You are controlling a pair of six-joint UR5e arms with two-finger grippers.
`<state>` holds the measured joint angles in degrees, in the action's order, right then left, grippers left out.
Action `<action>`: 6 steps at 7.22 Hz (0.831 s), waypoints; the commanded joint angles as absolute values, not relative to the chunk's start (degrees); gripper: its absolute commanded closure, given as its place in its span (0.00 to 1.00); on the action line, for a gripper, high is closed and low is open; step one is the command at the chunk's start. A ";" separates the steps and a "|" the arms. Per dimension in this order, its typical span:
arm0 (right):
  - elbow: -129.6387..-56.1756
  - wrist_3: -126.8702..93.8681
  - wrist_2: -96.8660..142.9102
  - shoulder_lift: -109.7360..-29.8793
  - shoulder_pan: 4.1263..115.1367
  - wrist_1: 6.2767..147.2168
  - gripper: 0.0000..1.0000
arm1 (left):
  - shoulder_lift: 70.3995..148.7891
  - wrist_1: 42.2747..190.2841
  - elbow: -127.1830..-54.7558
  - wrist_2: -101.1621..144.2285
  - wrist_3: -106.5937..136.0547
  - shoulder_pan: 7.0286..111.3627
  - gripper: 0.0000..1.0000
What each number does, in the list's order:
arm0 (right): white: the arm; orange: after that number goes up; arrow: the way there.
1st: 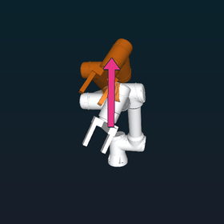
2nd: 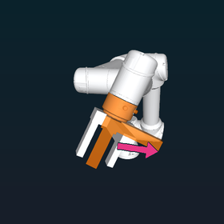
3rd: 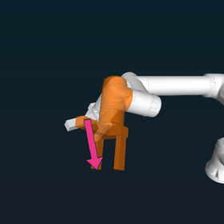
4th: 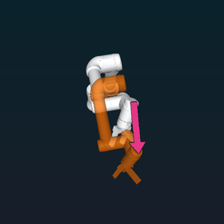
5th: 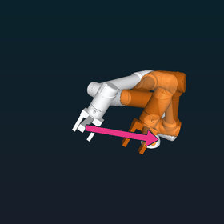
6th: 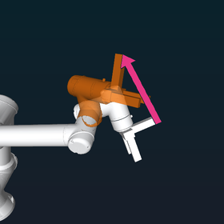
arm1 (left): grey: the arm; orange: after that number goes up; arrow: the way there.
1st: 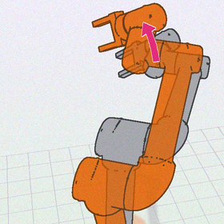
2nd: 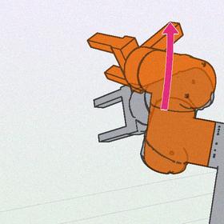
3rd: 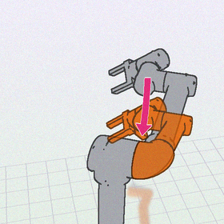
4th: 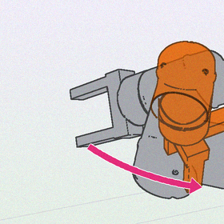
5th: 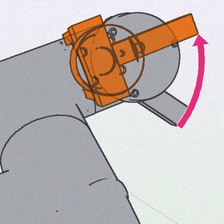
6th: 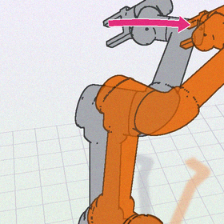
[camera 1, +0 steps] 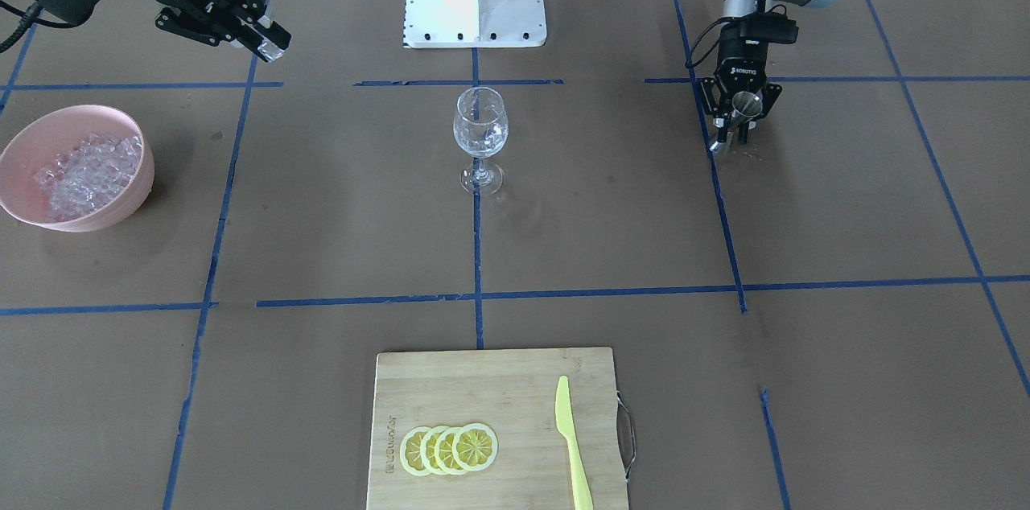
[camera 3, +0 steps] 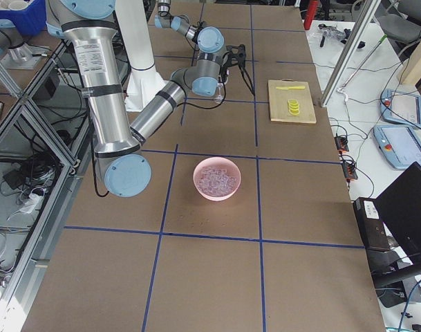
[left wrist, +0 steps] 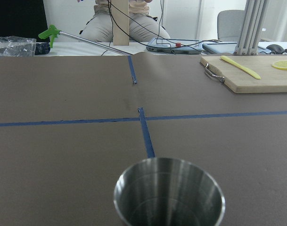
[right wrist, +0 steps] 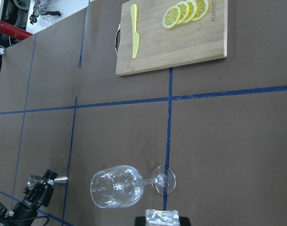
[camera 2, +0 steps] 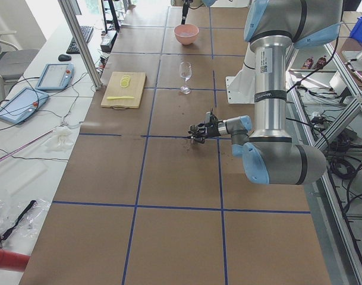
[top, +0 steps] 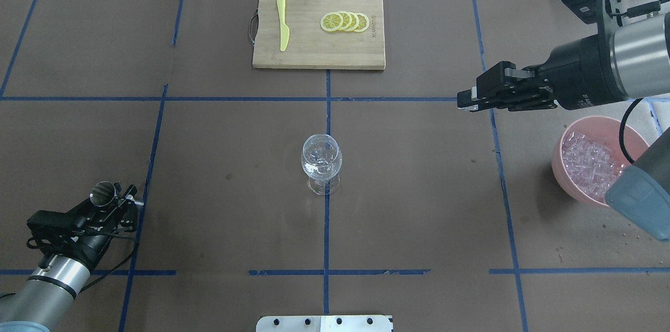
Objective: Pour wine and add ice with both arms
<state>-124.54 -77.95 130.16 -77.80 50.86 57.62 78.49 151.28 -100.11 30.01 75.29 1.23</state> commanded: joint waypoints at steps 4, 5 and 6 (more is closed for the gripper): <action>-123.93 -78.74 125.53 -74.62 45.45 57.92 1.00 | 77.52 151.35 -103.43 38.83 70.79 4.04 0.00; -123.93 -79.36 124.46 -74.62 44.66 57.92 1.00 | 76.65 151.26 -103.71 41.63 70.40 4.04 0.00; -123.75 -79.28 124.19 -74.10 44.39 57.92 1.00 | 74.20 151.17 -105.97 44.10 70.31 4.04 0.00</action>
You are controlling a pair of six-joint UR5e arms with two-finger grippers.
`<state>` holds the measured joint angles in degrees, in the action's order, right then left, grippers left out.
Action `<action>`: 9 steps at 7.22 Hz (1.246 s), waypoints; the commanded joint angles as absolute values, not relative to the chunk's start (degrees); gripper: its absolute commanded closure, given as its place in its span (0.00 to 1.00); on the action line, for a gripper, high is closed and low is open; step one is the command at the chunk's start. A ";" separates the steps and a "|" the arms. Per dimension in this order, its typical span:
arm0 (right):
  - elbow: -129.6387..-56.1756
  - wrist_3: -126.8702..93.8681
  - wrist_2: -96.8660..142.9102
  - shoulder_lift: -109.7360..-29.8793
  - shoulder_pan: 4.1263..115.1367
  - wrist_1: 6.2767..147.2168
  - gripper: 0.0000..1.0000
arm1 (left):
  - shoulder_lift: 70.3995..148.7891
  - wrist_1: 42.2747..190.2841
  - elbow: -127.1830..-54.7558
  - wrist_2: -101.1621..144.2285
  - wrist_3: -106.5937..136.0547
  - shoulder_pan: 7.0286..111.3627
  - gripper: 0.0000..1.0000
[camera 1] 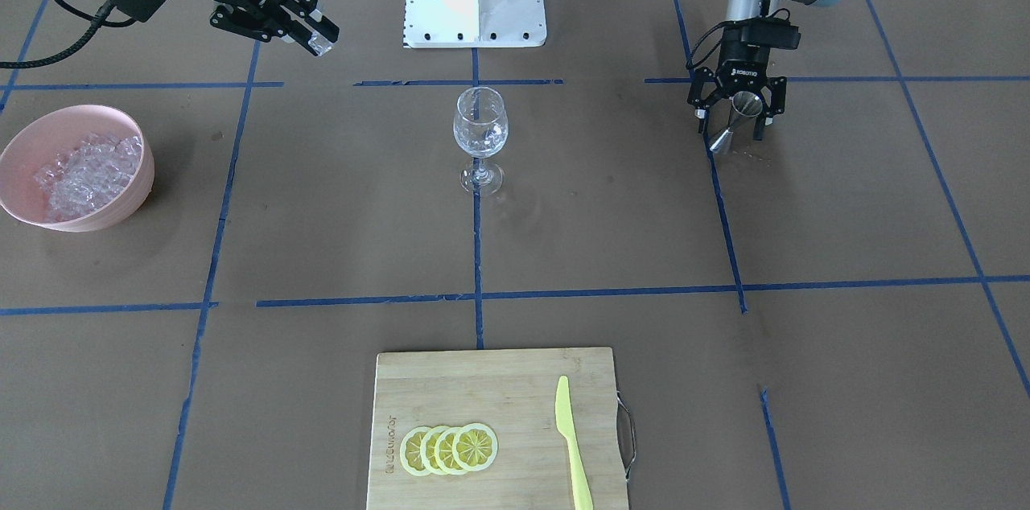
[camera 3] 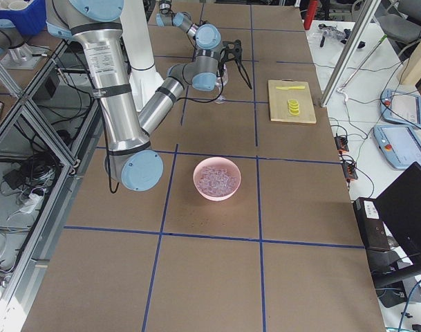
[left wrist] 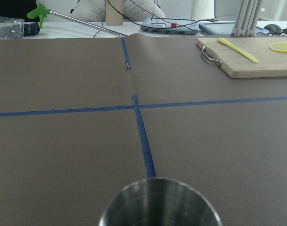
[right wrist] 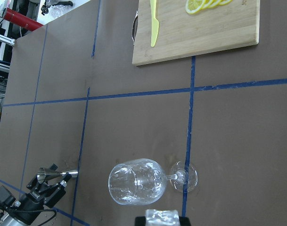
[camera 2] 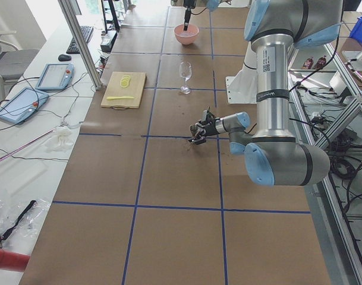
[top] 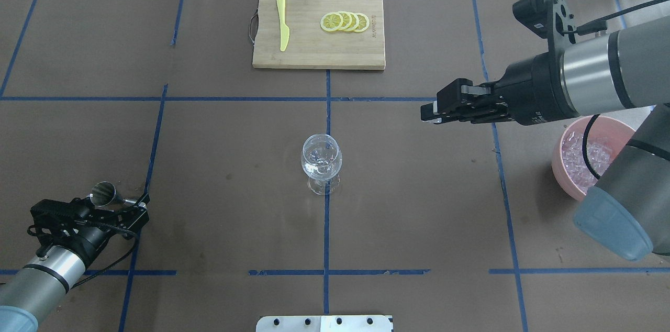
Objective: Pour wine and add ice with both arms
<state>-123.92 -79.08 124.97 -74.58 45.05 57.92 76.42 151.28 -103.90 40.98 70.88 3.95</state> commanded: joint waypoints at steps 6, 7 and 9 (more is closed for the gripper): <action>-119.88 -80.33 117.08 -63.66 37.37 64.12 1.00 | 65.24 139.92 -117.41 66.06 71.19 4.04 0.00; -119.97 -80.42 115.77 -62.59 35.09 65.81 1.00 | 62.26 139.92 -119.68 69.40 71.19 4.13 0.00; -119.62 -80.42 108.67 -62.40 28.77 66.96 1.00 | 57.77 139.92 -125.13 76.08 71.19 4.57 0.00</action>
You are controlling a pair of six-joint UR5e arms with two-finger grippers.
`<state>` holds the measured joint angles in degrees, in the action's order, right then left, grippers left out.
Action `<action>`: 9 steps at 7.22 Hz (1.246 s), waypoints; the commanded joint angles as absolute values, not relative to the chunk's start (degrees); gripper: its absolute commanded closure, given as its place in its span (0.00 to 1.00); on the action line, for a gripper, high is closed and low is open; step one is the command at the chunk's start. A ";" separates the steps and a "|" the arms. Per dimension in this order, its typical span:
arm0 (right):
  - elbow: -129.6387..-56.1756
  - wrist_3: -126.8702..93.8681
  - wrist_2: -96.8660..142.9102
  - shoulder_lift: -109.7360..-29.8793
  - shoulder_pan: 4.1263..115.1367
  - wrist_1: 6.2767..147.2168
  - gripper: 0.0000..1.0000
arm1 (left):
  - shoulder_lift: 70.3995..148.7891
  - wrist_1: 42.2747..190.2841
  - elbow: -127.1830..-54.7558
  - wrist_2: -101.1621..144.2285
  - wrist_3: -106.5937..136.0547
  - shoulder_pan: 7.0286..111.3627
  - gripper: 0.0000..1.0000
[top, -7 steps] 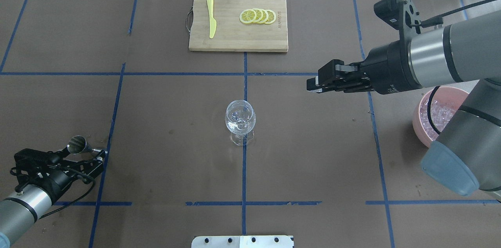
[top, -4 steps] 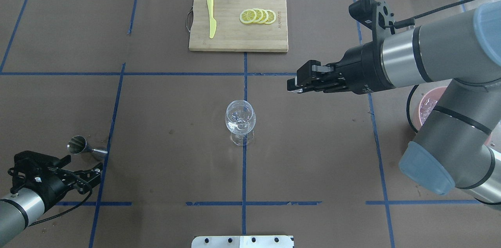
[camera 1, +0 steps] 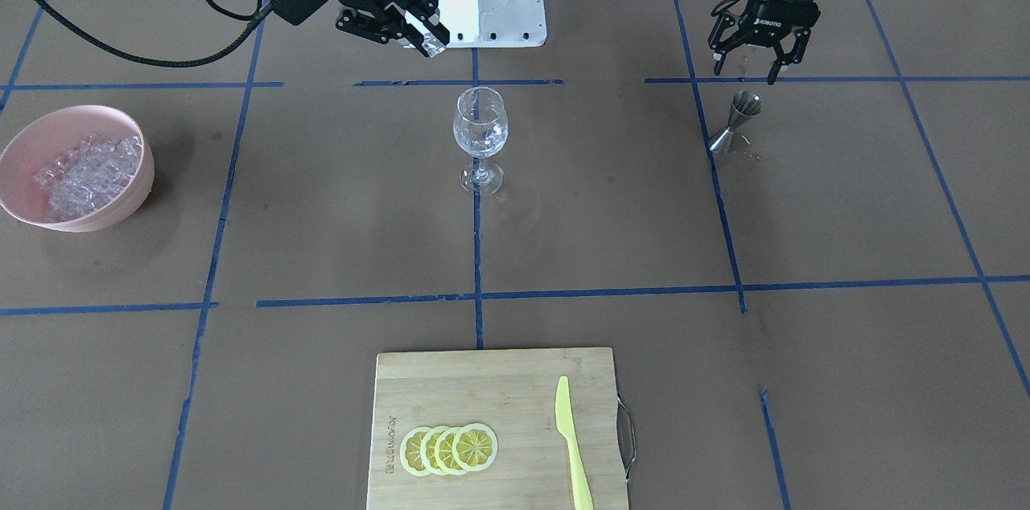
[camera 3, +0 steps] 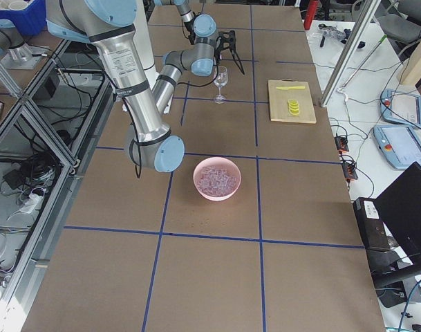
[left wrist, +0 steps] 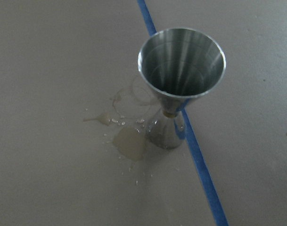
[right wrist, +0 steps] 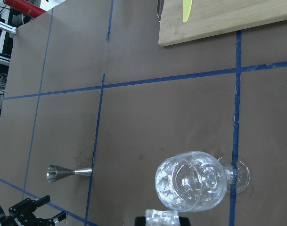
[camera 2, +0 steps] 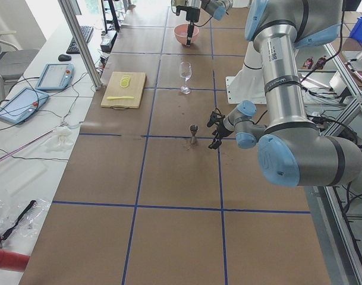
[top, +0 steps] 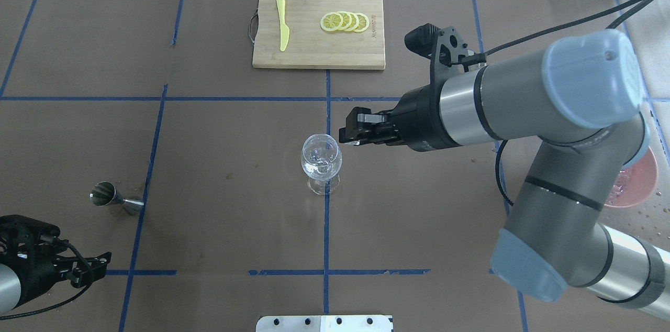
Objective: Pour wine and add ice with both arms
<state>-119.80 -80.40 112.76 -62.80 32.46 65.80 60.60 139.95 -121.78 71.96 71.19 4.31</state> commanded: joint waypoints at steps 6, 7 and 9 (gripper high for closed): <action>-114.53 -79.63 102.85 -59.41 26.28 67.59 1.00 | 54.23 121.03 -139.66 86.22 71.28 6.15 0.00; -114.00 -79.54 101.96 -59.41 26.28 67.59 1.00 | 54.23 121.03 -139.57 86.22 71.19 6.15 0.00; -113.29 -79.54 100.90 -59.15 26.19 67.67 1.00 | 54.23 120.85 -139.66 86.22 71.19 6.68 0.00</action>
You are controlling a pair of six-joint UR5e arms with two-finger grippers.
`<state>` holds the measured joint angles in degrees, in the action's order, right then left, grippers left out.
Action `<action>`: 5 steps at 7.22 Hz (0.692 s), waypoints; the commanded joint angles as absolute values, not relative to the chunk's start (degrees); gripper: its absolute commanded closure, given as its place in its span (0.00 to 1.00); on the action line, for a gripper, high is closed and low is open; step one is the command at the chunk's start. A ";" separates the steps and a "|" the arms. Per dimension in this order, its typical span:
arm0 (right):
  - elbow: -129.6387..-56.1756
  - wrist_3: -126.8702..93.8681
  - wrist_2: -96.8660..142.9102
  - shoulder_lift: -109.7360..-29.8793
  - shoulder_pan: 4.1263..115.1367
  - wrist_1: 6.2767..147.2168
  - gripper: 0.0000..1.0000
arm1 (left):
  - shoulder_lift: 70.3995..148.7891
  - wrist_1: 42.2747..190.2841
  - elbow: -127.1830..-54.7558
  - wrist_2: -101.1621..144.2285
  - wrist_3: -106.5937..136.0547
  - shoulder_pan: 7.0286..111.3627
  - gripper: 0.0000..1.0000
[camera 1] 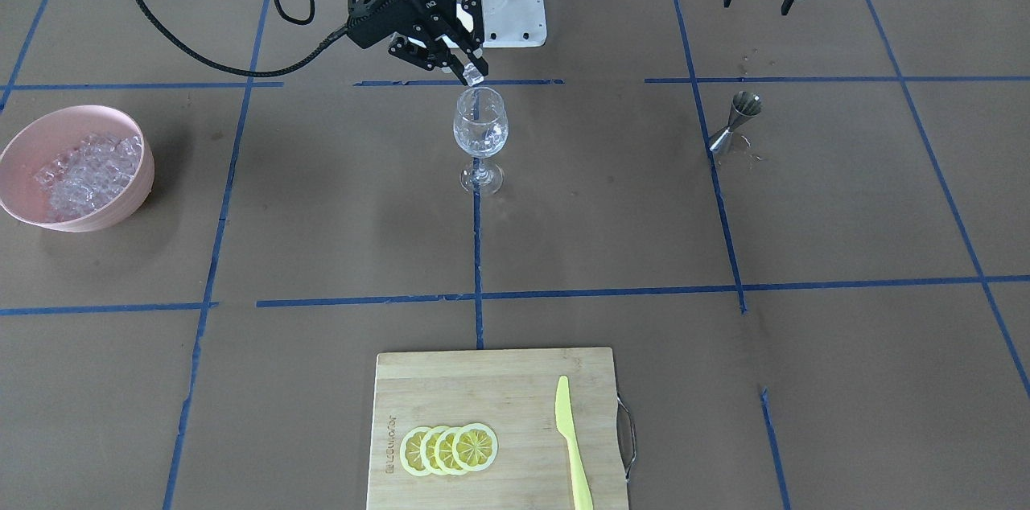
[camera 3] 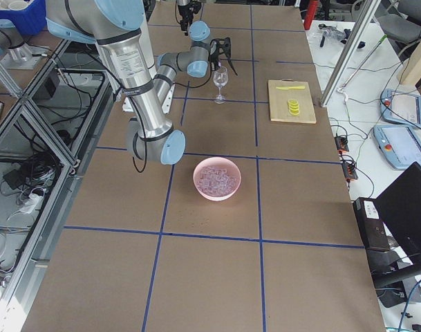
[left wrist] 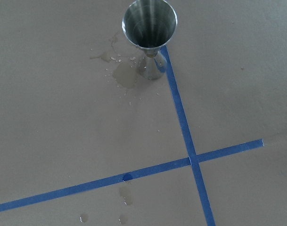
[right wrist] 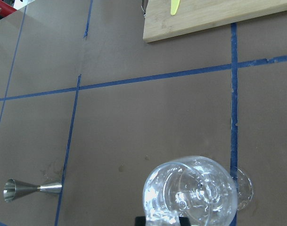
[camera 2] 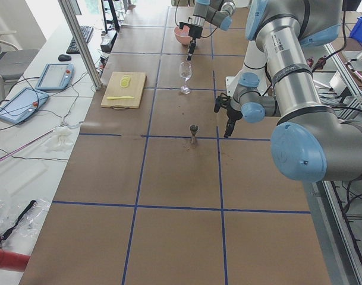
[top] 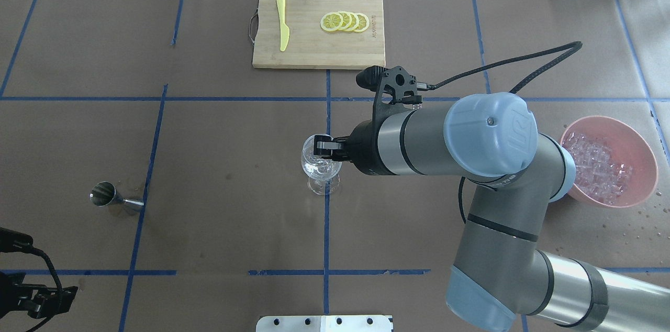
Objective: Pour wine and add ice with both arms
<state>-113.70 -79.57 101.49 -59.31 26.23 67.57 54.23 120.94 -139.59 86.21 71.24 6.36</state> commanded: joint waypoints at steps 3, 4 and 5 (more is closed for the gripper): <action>-112.15 -80.33 100.90 -57.39 26.28 67.68 0.56 | 54.40 120.76 -139.75 89.12 71.02 8.52 0.00; -112.15 -80.33 100.81 -57.39 26.28 67.59 0.22 | 54.40 120.76 -139.75 89.21 70.67 9.05 0.00; -112.06 -80.33 100.81 -57.39 26.28 67.59 0.02 | 54.40 120.76 -139.75 89.21 70.66 9.05 0.00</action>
